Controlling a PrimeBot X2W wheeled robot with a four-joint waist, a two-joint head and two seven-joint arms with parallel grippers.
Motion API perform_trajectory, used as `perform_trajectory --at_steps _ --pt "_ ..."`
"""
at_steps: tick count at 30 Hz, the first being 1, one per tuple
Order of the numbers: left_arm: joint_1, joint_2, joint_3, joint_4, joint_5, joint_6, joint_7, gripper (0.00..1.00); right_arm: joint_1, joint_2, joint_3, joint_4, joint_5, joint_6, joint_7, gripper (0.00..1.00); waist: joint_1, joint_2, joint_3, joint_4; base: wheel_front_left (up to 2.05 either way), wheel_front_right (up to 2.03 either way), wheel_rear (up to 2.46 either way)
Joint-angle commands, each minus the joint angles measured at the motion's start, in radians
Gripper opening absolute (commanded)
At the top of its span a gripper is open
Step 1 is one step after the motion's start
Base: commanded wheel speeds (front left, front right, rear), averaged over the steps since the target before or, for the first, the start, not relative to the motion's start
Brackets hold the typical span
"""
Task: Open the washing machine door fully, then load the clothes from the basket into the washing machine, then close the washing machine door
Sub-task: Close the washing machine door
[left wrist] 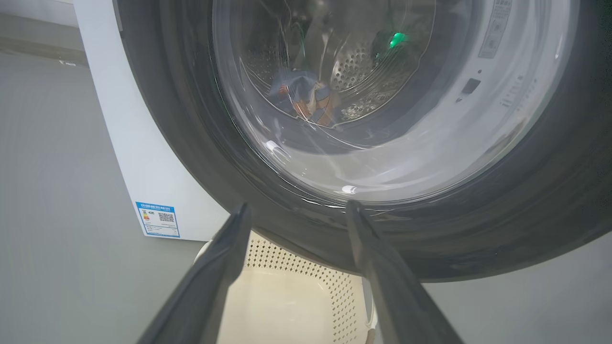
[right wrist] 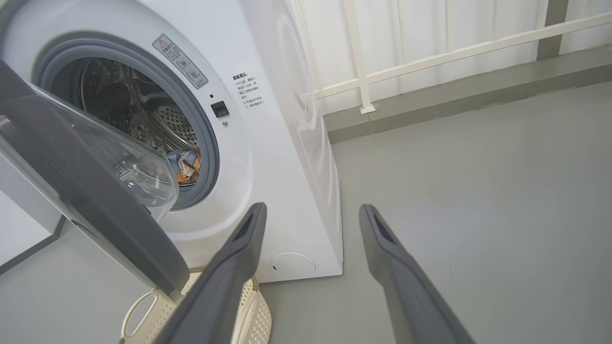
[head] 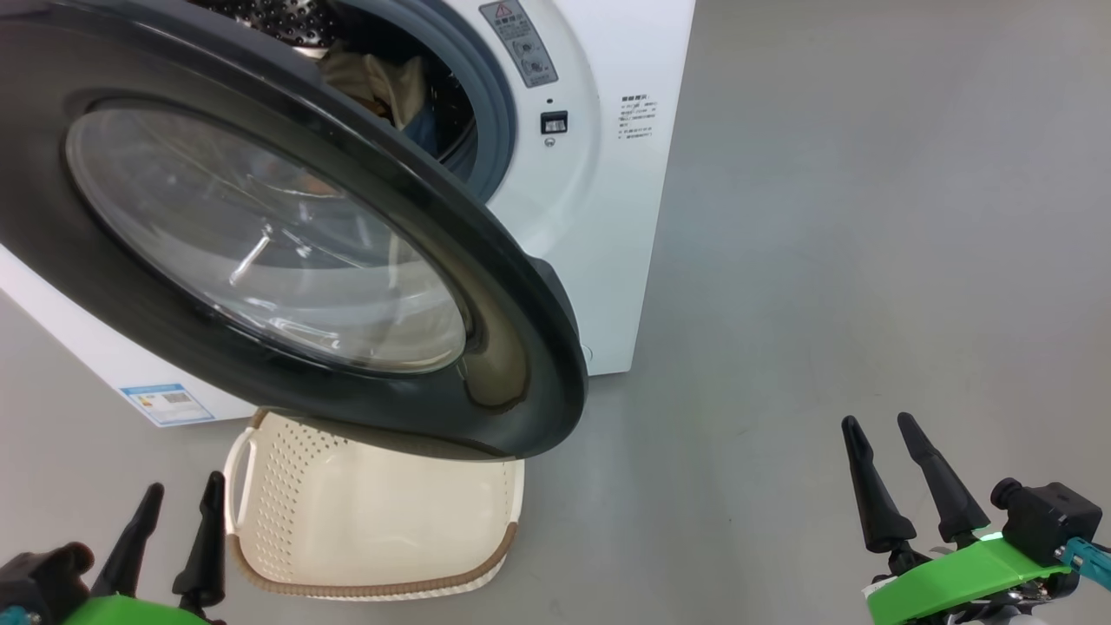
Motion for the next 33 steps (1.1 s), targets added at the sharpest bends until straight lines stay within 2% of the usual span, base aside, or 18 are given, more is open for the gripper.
perform_trajectory --at_steps 1,5,10,16,25,27,28,29,33 --pt "-0.002 0.004 0.073 -0.033 0.067 -0.003 -0.010 1.00 0.000 -0.009 0.015 -0.028 -0.005 0.003 -0.005 1.00 -0.0001 -0.0001 0.000 -0.001 0.00 0.00 0.00" --pt "0.032 -0.067 0.145 -0.055 0.168 -0.003 -0.010 1.00 0.003 -0.006 0.011 -0.028 -0.005 0.003 -0.005 1.00 -0.0001 -0.0001 0.001 -0.003 0.00 0.00 0.00" --pt "0.062 -0.122 0.180 -0.044 0.238 -0.003 -0.010 1.00 0.002 0.001 0.011 -0.026 -0.008 0.003 -0.005 1.00 -0.0001 -0.0001 0.004 -0.004 0.00 0.00 0.00" --pt "0.063 -0.149 0.194 -0.039 0.267 -0.003 -0.010 1.00 0.000 0.003 0.008 -0.029 -0.008 0.003 -0.005 1.00 -0.0001 -0.0001 0.012 0.001 0.00 0.00 0.00" --pt "0.060 -0.156 0.206 -0.051 0.277 -0.003 -0.010 1.00 -0.001 0.003 0.004 -0.027 -0.008 0.003 -0.005 1.00 -0.0001 -0.0001 0.011 0.009 0.00 0.00 0.00" --pt "0.059 -0.160 0.204 -0.054 0.278 -0.003 -0.010 1.00 -0.007 0.007 0.006 -0.031 -0.005 0.003 -0.005 0.40 -0.0001 -0.0001 0.011 0.014 0.00 0.00 0.00" --pt "0.058 -0.163 0.203 -0.056 0.278 -0.003 -0.010 1.00 -0.012 0.009 0.009 -0.034 -0.003 0.003 -0.005 0.07 -0.0001 -0.0001 0.011 0.016 0.00 0.00 0.00" --pt "0.057 -0.165 0.201 -0.057 0.279 -0.003 -0.010 1.00 -0.019 0.011 0.013 -0.037 -0.001 0.003 -0.005 0.00 -0.0001 -0.0001 0.011 0.019 0.00 0.00 0.00" --pt "0.048 -0.178 0.199 -0.066 0.275 -0.003 -0.010 1.00 -0.072 0.020 0.038 -0.061 0.012 0.003 -0.005 0.00 -0.0001 -0.0001 0.012 0.033 0.00 0.00 0.00"
